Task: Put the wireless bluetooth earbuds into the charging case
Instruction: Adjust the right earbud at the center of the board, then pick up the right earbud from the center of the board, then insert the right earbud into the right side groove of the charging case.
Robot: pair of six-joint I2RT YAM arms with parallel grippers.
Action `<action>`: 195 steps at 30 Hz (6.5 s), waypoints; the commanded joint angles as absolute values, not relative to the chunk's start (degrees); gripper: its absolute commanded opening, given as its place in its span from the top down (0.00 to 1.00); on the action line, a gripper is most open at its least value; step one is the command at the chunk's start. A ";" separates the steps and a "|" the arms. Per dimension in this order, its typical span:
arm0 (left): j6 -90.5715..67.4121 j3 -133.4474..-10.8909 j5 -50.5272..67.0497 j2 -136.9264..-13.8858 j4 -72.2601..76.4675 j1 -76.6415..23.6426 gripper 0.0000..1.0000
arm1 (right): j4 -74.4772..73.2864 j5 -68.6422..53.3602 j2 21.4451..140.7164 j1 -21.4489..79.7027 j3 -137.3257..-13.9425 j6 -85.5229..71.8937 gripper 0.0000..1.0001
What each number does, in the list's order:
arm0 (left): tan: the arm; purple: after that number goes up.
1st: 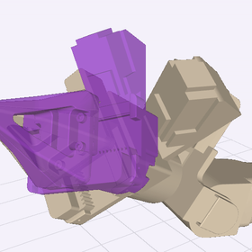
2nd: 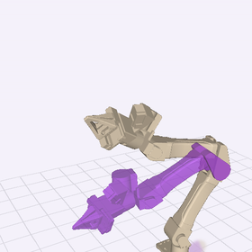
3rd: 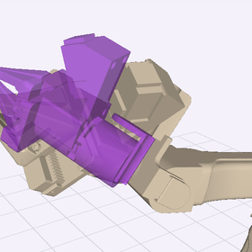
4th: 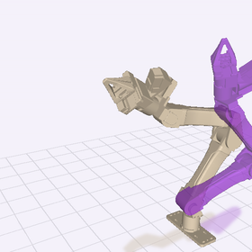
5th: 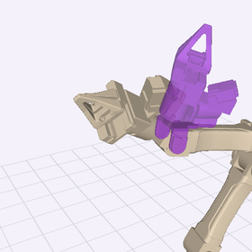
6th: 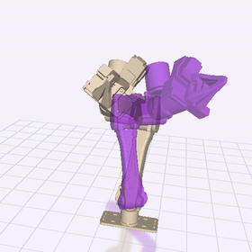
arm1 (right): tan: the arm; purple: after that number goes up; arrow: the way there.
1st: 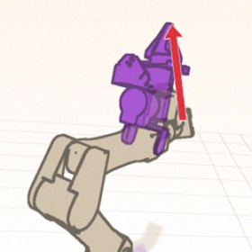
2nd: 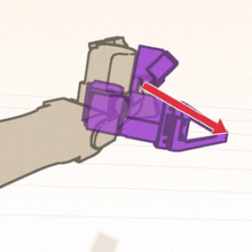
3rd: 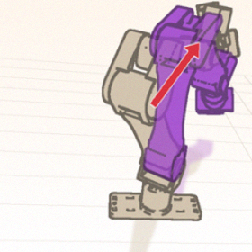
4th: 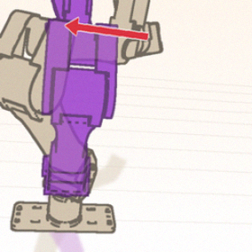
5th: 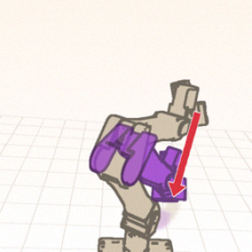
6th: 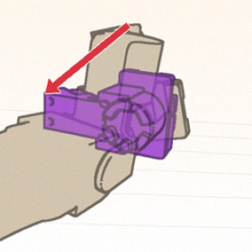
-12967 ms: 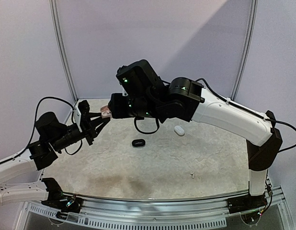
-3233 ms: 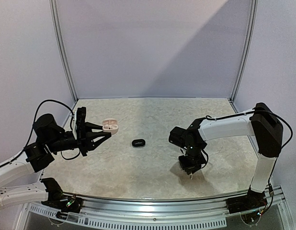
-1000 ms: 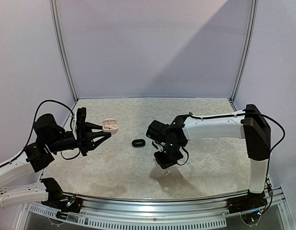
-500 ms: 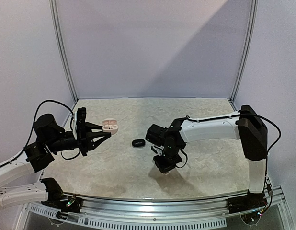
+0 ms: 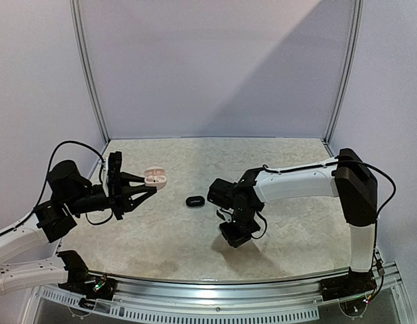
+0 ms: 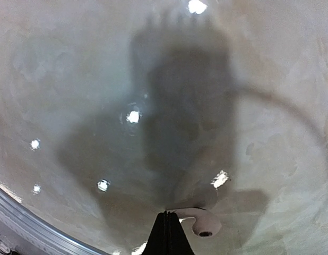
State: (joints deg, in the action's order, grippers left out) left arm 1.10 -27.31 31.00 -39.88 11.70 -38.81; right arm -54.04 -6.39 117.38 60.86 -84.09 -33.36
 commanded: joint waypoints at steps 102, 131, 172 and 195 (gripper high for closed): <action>2.10 -25.53 30.23 -38.23 11.87 -37.35 1.00 | -62.61 1.23 118.38 59.43 -81.87 -43.09 0.78; 2.81 -30.14 24.66 -37.66 24.41 -37.35 1.00 | -10.72 1.28 100.31 67.39 -105.32 -18.17 1.00; -1.49 -33.41 30.10 -38.45 26.41 -37.32 1.00 | -3.45 -7.26 99.37 70.72 -99.57 -11.08 1.00; -3.71 -33.14 30.41 -38.15 23.07 -37.31 1.00 | -10.84 -0.49 98.98 69.90 -102.51 -10.97 0.47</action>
State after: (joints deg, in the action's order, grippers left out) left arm -2.31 -32.12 29.02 -38.65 21.74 -37.47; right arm -5.43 -4.19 100.88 71.18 -100.88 -11.22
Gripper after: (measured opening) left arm 0.196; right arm 0.512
